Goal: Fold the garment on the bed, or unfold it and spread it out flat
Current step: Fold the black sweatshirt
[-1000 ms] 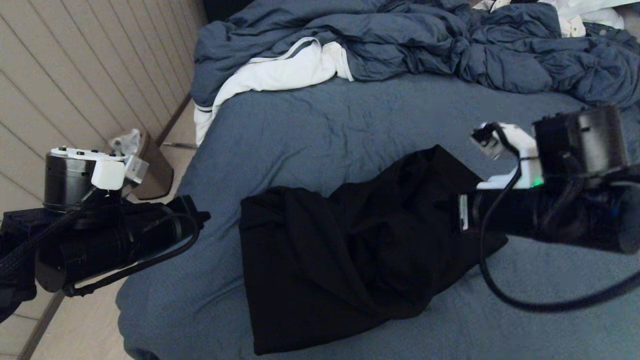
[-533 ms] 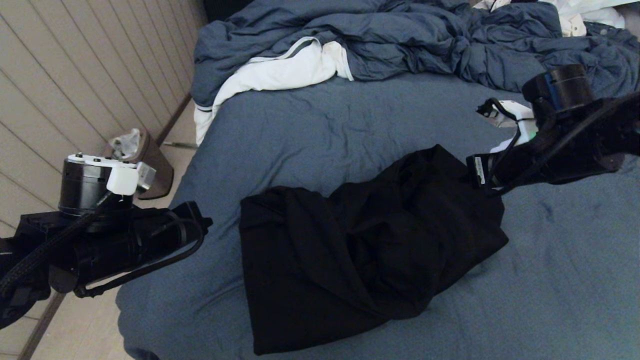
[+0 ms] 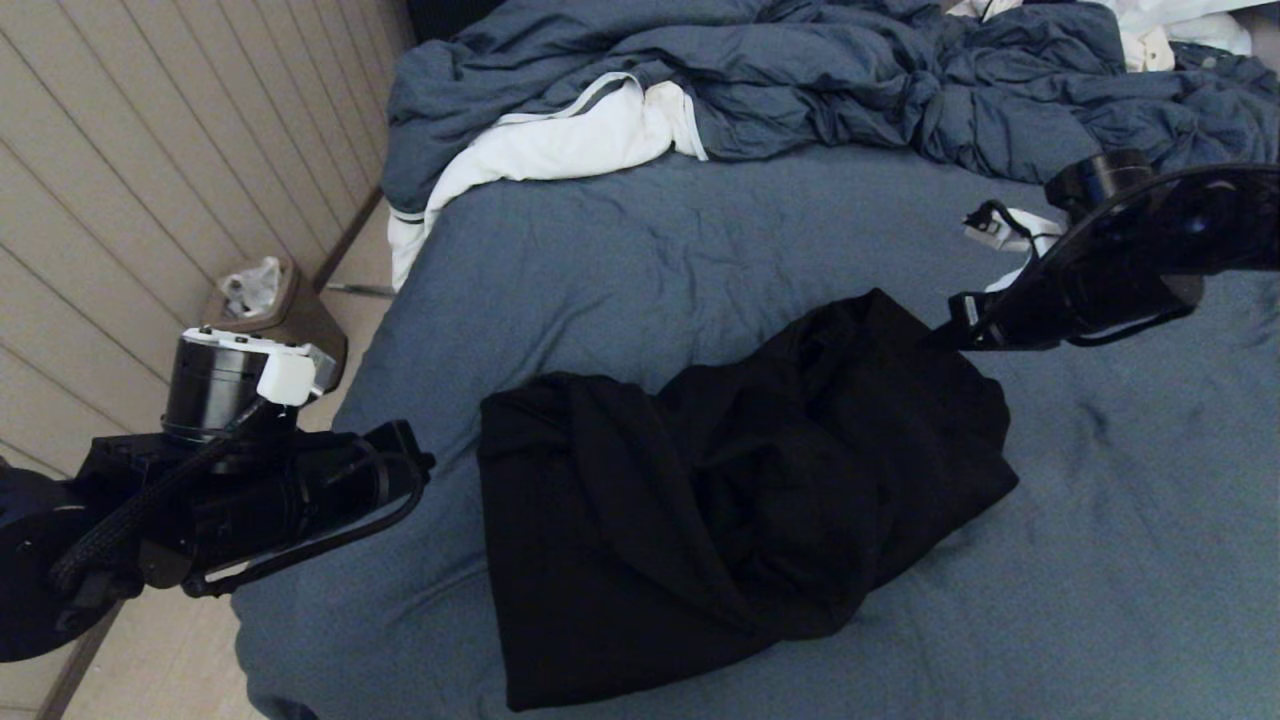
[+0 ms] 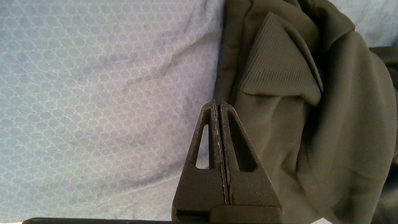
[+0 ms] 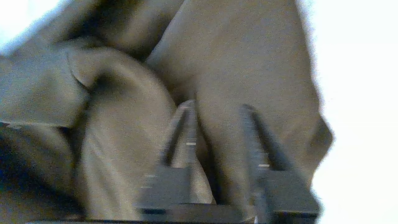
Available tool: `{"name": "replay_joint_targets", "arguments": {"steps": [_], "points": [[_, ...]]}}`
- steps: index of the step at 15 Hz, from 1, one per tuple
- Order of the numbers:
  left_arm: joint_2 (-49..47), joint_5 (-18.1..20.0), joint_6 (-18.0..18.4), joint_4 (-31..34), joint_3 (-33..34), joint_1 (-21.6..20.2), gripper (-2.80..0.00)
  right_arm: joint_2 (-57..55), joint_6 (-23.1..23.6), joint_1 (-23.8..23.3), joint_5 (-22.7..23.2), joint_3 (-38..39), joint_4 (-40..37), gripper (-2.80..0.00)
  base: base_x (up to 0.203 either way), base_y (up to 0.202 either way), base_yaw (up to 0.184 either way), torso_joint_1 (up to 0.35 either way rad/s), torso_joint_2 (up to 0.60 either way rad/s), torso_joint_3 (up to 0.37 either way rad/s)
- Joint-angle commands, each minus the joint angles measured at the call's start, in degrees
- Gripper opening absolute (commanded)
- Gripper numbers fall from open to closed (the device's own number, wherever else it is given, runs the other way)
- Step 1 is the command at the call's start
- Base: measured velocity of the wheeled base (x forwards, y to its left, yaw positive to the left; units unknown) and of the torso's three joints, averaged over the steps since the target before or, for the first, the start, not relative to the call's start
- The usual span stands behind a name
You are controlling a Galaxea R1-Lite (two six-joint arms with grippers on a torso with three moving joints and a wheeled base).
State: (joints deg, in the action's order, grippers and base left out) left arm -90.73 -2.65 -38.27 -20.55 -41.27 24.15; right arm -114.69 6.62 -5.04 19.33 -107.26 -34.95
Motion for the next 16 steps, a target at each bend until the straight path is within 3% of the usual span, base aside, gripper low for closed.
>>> {"name": "replay_joint_targets", "arguments": {"steps": [1,5,8,12,16], "points": [[-0.32,-0.08,-0.23,-0.1,0.04,0.02,-2.8,-1.44,-1.25,-2.21,1.55,-4.78,-3.05,0.0,0.0,0.0,0.0,0.0,0.0,0.0],[0.3,0.01,-0.23,-0.11,1.36,0.2,-2.8,-2.84,-0.37,-3.76,4.02,-5.06,-3.32,0.0,0.0,0.0,0.0,0.0,0.0,0.0],[0.82,-0.08,-0.14,-0.1,1.78,0.26,-2.8,-6.73,2.63,-4.85,5.19,-4.99,2.69,0.0,0.0,0.0,0.0,0.0,0.0,0.0],[0.82,-1.73,-0.06,-0.19,2.07,0.55,-2.8,-9.5,2.92,-7.22,10.21,-4.95,8.46,0.0,0.0,0.0,0.0,0.0,0.0,0.0],[0.82,-2.89,0.03,-0.19,2.15,1.17,-2.8,-10.56,2.69,-7.27,15.96,-4.29,7.67,0.0,0.0,0.0,0.0,0.0,0.0,0.0]]}}
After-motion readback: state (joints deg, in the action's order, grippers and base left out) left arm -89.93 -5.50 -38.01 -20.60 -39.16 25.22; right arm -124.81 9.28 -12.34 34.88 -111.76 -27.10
